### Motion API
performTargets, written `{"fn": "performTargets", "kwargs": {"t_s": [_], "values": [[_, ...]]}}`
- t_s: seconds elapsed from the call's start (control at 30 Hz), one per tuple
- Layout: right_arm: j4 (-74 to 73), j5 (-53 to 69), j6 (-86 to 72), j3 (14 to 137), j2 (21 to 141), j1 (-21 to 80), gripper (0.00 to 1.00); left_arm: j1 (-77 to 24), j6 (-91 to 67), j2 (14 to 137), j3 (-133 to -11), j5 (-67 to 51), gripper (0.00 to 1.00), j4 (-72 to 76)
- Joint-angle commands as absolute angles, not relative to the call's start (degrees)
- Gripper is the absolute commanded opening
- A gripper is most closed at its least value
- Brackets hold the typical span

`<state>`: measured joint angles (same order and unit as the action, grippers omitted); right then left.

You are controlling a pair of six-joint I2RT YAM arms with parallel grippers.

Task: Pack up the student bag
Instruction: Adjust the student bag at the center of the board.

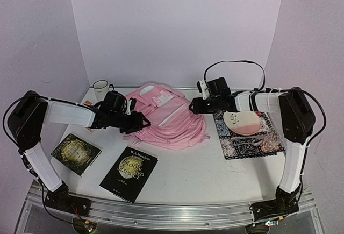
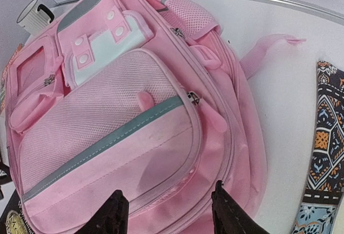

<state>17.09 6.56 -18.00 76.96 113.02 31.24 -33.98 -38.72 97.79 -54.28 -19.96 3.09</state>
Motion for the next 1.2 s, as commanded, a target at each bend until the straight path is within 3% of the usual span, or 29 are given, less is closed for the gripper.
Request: {"fn": "performTargets", "kwargs": {"t_s": [0.0,0.27,0.53,0.67,0.8,0.87,1.07,1.17], "values": [[14.04,4.38,-14.15,74.19,106.46,32.54,0.58,-29.38,-38.91,91.95,-50.81,-12.94,0.61,0.42],[14.26,-1.48,-12.74,67.47,101.13,40.65,0.68,-24.63,-47.7,95.94,-46.32,-16.17,0.65,7.47],[17.73,-2.86,-15.59,65.99,100.63,48.72,0.69,-23.82,-51.1,103.28,-49.71,-19.11,0.62,12.94],[20.04,-1.96,-16.69,67.21,102.65,52.67,0.69,-23.81,-54.42,106.82,-49.84,-22.01,0.51,17.66],[20.83,-1.82,-19.7,69.56,105.3,55.55,0.69,-24.04,-59.97,106.72,-47.45,-23.93,0.24,24.56],[21.49,-1.96,-22.33,70.42,106.52,56.67,0.68,-24.3,-64.16,105.61,-45.88,-24.31,0.15,27.79],[24.52,-2.33,-30.33,71.68,109.49,58.37,0.64,-26.49,-73.23,100.04,-42.65,-22.0,0.01,33.86],[25.4,-2.19,-33.71,72.56,111.28,58.64,0.61,-28.24,-76.72,98.24,-42.66,-20.78,0.0,34.84]]}}
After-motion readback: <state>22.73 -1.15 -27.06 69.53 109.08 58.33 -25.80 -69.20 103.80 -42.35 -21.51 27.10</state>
